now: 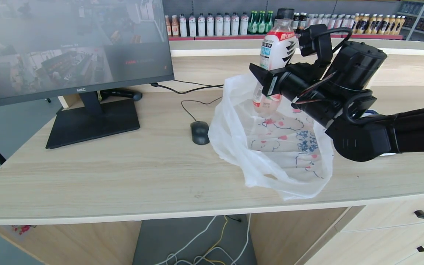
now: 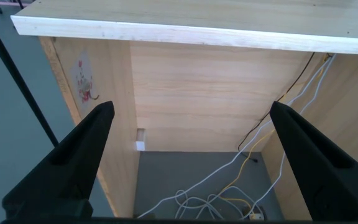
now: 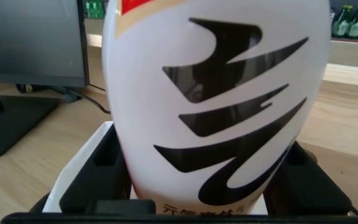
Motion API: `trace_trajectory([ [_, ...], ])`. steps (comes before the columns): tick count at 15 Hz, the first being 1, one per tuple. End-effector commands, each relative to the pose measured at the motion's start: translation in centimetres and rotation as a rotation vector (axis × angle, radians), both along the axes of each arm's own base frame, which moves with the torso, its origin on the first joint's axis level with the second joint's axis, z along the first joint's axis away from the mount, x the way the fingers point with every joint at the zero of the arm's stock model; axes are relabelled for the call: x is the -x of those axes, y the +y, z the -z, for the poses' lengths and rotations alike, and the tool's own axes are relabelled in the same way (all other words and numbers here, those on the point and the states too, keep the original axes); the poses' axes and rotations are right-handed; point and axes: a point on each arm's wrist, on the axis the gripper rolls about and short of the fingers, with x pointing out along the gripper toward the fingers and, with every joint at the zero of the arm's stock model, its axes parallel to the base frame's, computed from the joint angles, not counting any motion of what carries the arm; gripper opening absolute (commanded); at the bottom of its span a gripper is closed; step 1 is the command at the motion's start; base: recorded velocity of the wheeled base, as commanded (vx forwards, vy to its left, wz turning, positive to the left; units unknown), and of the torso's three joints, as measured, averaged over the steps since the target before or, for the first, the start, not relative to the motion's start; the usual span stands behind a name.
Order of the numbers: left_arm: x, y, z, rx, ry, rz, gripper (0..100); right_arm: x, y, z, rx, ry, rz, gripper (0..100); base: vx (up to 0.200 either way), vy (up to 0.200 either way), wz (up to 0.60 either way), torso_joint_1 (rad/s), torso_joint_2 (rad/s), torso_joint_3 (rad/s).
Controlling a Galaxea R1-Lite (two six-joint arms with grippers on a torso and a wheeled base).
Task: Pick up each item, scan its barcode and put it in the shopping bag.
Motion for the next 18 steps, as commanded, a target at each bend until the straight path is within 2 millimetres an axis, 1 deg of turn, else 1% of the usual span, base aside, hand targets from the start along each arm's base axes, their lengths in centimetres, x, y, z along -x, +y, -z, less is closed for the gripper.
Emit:
trace_trajectory([
  [1, 0.0, 0.0, 0.0, 0.000, -0.001, 0.000, 100, -1.2, 0.5, 1.4, 0.011, 0.023, 0.000, 0, 0.000, 0.000, 0.00, 0.000, 0.00, 0.000],
  [2, 0.0, 0.0, 0.0, 0.000, -0.001, 0.000, 100, -1.4, 0.7, 1.8, 0.015, 0.032, 0.002, 0, 0.000, 0.000, 0.00, 0.000, 0.00, 0.000],
  [7, 0.0, 0.0, 0.0, 0.000, -0.001, 0.000, 100, -1.9, 0.8, 2.7, 0.023, 0.050, 0.005, 0, 0.000, 0.000, 0.00, 0.000, 0.00, 0.000],
  [11, 0.0, 0.0, 0.0, 0.000, -0.001, 0.000, 100, -2.6, 1.1, 4.0, 0.021, 0.082, 0.005, 0, 0.000, 0.000, 0.00, 0.000, 0.00, 0.000],
  [18, 0.0, 0.0, 0.0, 0.000, -0.001, 0.000, 100, -3.2, 1.4, 5.2, 0.029, 0.101, 0.006, 0, 0.000, 0.000, 0.00, 0.000, 0.00, 0.000],
])
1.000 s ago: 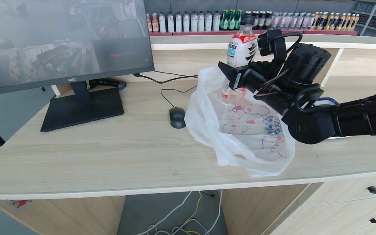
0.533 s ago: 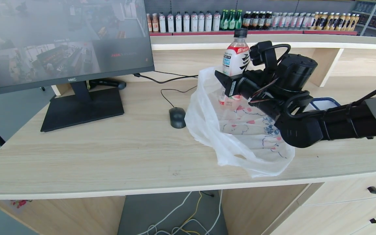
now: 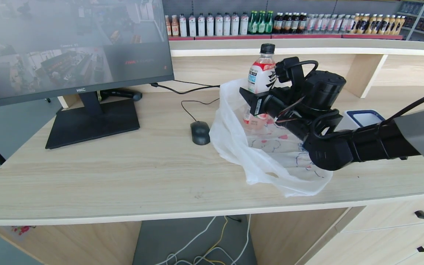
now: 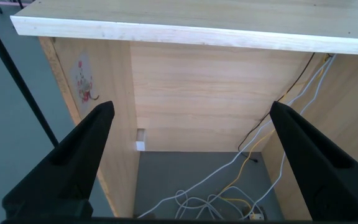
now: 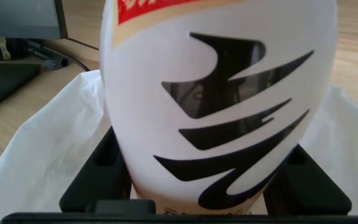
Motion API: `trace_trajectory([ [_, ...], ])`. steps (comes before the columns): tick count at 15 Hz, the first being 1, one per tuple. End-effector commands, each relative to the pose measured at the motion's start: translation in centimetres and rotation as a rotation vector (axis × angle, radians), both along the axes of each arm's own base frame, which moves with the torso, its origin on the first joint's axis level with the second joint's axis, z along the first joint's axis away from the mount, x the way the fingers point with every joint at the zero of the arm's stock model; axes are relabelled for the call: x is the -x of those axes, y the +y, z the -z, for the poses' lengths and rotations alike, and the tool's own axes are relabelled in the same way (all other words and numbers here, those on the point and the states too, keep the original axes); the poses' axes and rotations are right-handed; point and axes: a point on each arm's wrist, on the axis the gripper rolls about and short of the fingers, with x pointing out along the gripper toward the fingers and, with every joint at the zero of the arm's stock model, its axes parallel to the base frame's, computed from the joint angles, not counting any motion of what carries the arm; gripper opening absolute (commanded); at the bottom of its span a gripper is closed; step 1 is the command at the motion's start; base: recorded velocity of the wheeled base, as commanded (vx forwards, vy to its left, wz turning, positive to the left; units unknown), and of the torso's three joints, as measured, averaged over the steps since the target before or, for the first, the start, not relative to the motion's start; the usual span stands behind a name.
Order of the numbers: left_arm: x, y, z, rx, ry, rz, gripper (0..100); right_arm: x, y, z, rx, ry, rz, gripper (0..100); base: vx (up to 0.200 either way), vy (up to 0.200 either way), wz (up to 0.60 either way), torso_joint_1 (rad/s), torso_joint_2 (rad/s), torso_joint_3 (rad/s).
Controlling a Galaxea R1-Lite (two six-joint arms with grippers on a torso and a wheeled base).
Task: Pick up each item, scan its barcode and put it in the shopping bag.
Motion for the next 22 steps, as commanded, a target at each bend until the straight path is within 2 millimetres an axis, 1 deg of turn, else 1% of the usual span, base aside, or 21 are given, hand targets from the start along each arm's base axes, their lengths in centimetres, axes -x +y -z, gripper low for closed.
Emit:
trace_trajectory([
  [1, 0.0, 0.0, 0.0, 0.000, -0.001, 0.000, 100, -0.2, 0.1, 0.4, 0.006, 0.010, -0.001, 0, 0.000, 0.000, 0.00, 0.000, 0.00, 0.000],
  [3, 0.0, 0.0, 0.0, 0.000, -0.001, 0.000, 100, -0.3, 0.2, 0.8, 0.009, 0.018, -0.001, 0, 0.000, 0.000, 0.00, 0.000, 0.00, 0.000],
  [9, 0.0, 0.0, 0.0, 0.000, -0.001, 0.000, 100, -0.3, 0.2, 1.0, 0.012, 0.017, -0.001, 0, 0.000, 0.000, 0.00, 0.000, 0.00, 0.000],
  [15, 0.0, 0.0, 0.0, 0.000, -0.001, 0.000, 100, 0.2, 0.0, 2.7, 0.026, 0.042, -0.001, 0, 0.000, 0.000, 0.00, 0.000, 0.00, 0.000],
  [17, 0.0, 0.0, 0.0, 0.000, -0.001, 0.000, 100, 0.2, 0.0, 2.5, 0.024, 0.030, -0.002, 0, 0.000, 0.000, 0.00, 0.000, 0.00, 0.000],
  [22, 0.0, 0.0, 0.0, 0.000, -0.001, 0.000, 100, 0.3, 0.0, 2.5, 0.026, 0.032, 0.000, 0, 0.000, 0.000, 0.00, 0.000, 0.00, 0.000],
])
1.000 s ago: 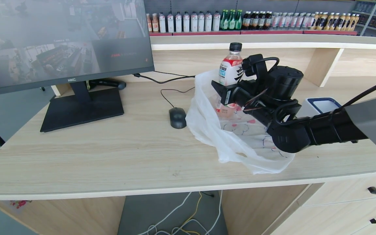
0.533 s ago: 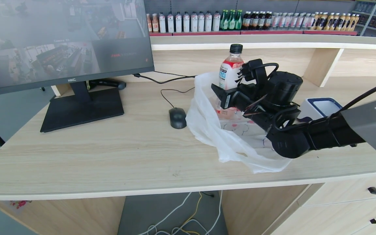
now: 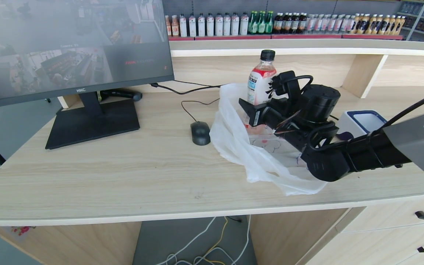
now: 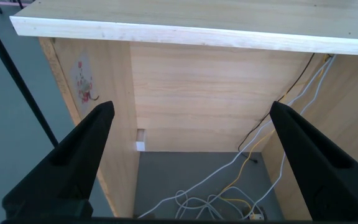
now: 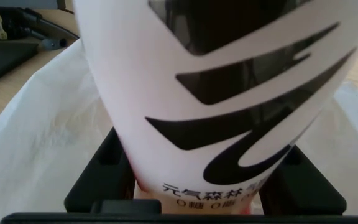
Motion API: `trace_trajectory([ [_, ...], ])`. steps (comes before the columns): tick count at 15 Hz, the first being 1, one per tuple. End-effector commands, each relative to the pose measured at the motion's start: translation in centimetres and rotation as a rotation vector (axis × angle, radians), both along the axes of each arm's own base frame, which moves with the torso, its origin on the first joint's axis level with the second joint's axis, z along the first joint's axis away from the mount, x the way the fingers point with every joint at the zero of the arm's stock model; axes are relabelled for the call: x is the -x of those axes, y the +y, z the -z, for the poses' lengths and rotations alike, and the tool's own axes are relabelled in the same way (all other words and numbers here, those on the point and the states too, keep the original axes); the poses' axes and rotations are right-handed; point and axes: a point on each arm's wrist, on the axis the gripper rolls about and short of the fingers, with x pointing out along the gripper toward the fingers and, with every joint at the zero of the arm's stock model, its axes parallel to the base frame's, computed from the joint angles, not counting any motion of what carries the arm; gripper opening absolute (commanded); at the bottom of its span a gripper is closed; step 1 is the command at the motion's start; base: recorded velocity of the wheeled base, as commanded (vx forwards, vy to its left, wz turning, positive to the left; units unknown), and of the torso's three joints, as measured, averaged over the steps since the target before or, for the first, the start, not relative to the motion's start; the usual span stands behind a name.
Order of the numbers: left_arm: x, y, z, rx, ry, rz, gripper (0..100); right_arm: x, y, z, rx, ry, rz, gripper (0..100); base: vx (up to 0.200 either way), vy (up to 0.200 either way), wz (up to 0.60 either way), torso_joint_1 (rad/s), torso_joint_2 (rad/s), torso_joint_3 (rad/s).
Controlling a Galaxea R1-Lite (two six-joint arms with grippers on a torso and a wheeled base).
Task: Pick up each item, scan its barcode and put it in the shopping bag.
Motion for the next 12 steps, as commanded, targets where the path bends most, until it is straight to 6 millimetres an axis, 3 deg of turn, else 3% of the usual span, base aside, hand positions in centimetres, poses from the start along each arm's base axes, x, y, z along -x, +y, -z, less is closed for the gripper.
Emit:
trace_trajectory([
  [1, 0.0, 0.0, 0.0, 0.000, -0.001, -0.001, 100, 0.0, -0.1, -0.1, 0.000, -0.001, 0.000, 0, 0.000, 0.000, 0.00, 0.000, 0.00, 0.000],
  [4, 0.0, 0.0, 0.0, 0.000, -0.001, -0.001, 100, 0.1, -0.1, -0.3, -0.003, -0.007, 0.000, 0, 0.000, 0.000, 0.00, 0.000, 0.00, 0.000],
  [5, 0.0, 0.0, 0.0, 0.000, -0.001, -0.001, 100, 0.2, -0.2, -0.4, -0.003, -0.008, 0.000, 100, 0.000, 0.000, 0.00, 0.000, 0.00, 0.000],
  [12, 0.0, 0.0, 0.0, 0.000, -0.001, -0.001, 100, 1.2, -0.5, -1.4, -0.018, -0.026, -0.009, 100, 0.000, 0.000, 0.00, 0.000, 0.00, 0.000],
])
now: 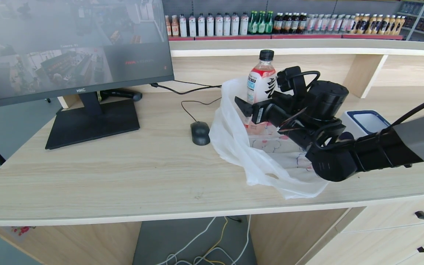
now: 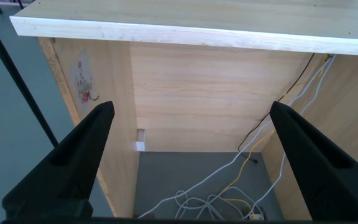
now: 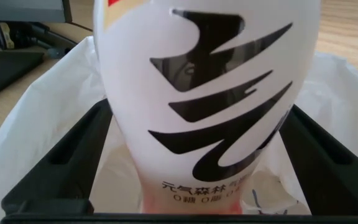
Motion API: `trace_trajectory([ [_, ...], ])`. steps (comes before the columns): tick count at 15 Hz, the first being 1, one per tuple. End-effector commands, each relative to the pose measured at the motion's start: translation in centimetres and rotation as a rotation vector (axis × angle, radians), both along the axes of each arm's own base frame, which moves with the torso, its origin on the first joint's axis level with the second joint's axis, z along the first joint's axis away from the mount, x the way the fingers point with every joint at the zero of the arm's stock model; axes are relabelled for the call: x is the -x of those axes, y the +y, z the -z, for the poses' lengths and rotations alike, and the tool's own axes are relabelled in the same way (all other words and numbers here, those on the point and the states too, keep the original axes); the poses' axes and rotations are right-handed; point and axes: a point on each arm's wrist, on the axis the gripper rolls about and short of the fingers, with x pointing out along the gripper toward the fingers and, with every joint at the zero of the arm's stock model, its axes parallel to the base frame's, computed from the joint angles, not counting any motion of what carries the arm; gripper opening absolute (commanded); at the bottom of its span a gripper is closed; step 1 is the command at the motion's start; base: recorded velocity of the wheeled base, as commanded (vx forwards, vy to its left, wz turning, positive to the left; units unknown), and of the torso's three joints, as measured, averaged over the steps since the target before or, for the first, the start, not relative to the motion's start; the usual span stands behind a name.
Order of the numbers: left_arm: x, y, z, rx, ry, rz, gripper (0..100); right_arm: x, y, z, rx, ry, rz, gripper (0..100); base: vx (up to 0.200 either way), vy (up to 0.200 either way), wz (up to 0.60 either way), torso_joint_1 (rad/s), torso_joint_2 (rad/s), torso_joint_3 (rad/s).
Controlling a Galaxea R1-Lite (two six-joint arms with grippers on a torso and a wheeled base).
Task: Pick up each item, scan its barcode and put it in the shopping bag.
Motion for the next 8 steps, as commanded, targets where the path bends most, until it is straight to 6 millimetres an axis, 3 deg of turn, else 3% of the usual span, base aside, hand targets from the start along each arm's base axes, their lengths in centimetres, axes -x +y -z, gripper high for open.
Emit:
trace_trajectory([
  [1, 0.0, 0.0, 0.0, 0.000, -0.001, 0.000, 100, 0.8, -0.2, -0.7, 0.000, -0.008, -0.001, 100, 0.000, 0.000, 0.00, 0.000, 0.00, 0.000],
  [8, 0.0, 0.0, 0.0, 0.000, -0.001, 0.000, 100, 4.7, -1.0, -2.7, 0.002, -0.023, -0.021, 100, 0.000, 0.000, 0.00, 0.000, 0.00, 0.000],
])
